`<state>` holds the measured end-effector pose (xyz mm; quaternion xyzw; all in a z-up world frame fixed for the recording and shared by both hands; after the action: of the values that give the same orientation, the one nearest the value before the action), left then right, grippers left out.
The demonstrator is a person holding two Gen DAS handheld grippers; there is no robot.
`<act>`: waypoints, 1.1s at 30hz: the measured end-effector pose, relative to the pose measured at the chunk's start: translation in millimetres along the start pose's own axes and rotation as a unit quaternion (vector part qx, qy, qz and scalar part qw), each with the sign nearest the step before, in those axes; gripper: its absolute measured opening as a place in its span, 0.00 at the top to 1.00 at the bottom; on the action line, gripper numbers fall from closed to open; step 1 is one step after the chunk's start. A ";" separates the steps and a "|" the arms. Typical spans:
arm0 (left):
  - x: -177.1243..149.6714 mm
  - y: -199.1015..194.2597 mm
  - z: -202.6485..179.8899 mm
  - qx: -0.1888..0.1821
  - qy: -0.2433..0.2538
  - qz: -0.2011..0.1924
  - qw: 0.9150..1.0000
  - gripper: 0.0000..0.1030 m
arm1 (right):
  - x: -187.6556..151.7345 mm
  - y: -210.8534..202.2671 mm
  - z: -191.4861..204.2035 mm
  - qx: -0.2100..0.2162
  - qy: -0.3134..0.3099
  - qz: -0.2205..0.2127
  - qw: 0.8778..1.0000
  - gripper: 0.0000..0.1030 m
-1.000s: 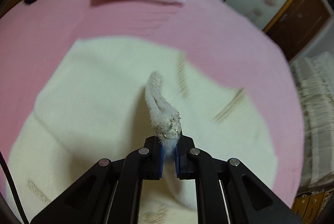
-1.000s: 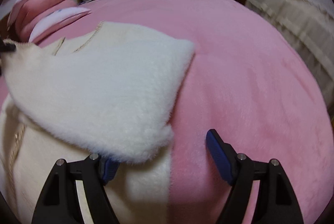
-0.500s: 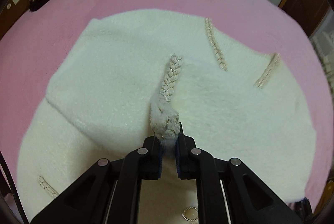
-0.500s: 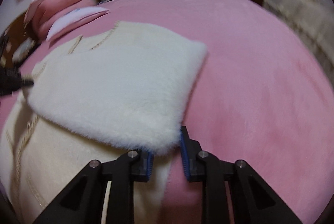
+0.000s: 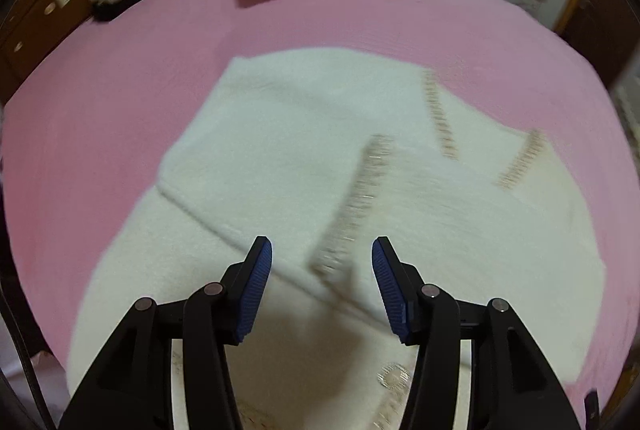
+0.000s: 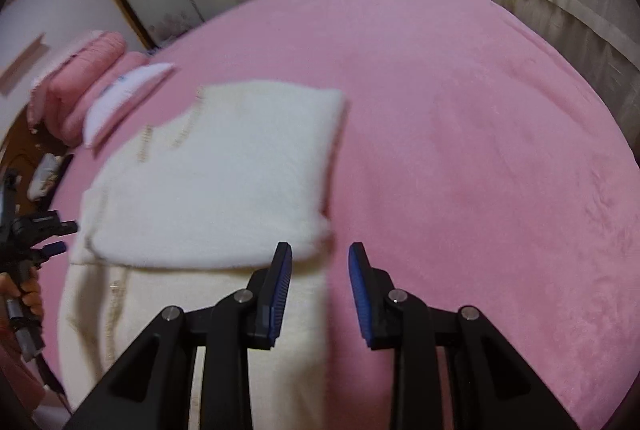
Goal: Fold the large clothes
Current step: 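Smooth the folded cardigan with both closed grippers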
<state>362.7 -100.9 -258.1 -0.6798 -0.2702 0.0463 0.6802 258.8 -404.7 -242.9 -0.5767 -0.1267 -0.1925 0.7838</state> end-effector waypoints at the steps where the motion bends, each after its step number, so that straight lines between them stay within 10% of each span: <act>1: -3.9 -4.5 -11.2 -0.024 0.014 0.001 1.000 0.51 | 1.4 -2.2 8.0 0.016 -0.001 -0.002 1.000 0.76; 4: -17.5 -4.7 -50.5 -0.103 0.053 0.020 0.993 0.55 | 10.9 18.8 43.4 0.119 0.020 0.020 0.992 0.97; 6: -25.8 9.1 -79.3 -0.126 0.082 0.044 0.988 0.89 | 17.2 44.4 62.5 0.179 0.062 0.048 0.981 1.00; 10: -33.3 43.7 -108.7 -0.117 0.107 0.102 0.982 0.90 | 23.2 97.5 90.1 0.312 0.179 0.115 0.926 1.00; 13: -33.0 73.4 -103.2 -0.053 0.114 0.127 0.984 0.90 | 21.3 124.5 92.5 0.264 0.159 0.156 0.938 1.00; 17: -22.1 78.4 -83.6 -0.058 0.100 0.120 0.986 0.97 | 19.0 127.2 62.5 0.195 0.111 0.155 0.962 1.00; 22: 3.0 84.3 -32.6 0.126 0.120 0.054 0.983 0.97 | 26.1 95.3 -18.5 0.140 0.115 0.114 0.977 1.00; 25: 7.7 86.0 -20.1 0.077 0.093 0.064 0.991 0.97 | 25.1 79.4 -21.5 0.087 0.062 0.105 0.989 1.00; 29: 6.2 75.7 -33.8 0.100 0.106 0.052 0.988 0.96 | 27.1 58.6 24.3 -0.083 -0.082 0.040 0.992 1.00; 33: -7.0 63.5 -65.3 -0.055 0.091 0.063 0.992 0.94 | 24.8 65.1 64.0 0.069 -0.055 0.063 0.994 1.00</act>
<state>404.2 -158.1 -316.0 -0.7330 -0.1662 0.0121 0.6595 311.5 -330.6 -268.8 -0.5379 -0.1461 -0.1019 0.8240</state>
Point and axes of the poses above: each gripper's, at about its wrist camera, not at the fingertips, and y roughly the way its jaws point, z to its left, x to its top, the point moved 5 cm from there along y, roughly the way its jaws point, and after that the axes turned 9 degrees about z, right-handed, at the moved point
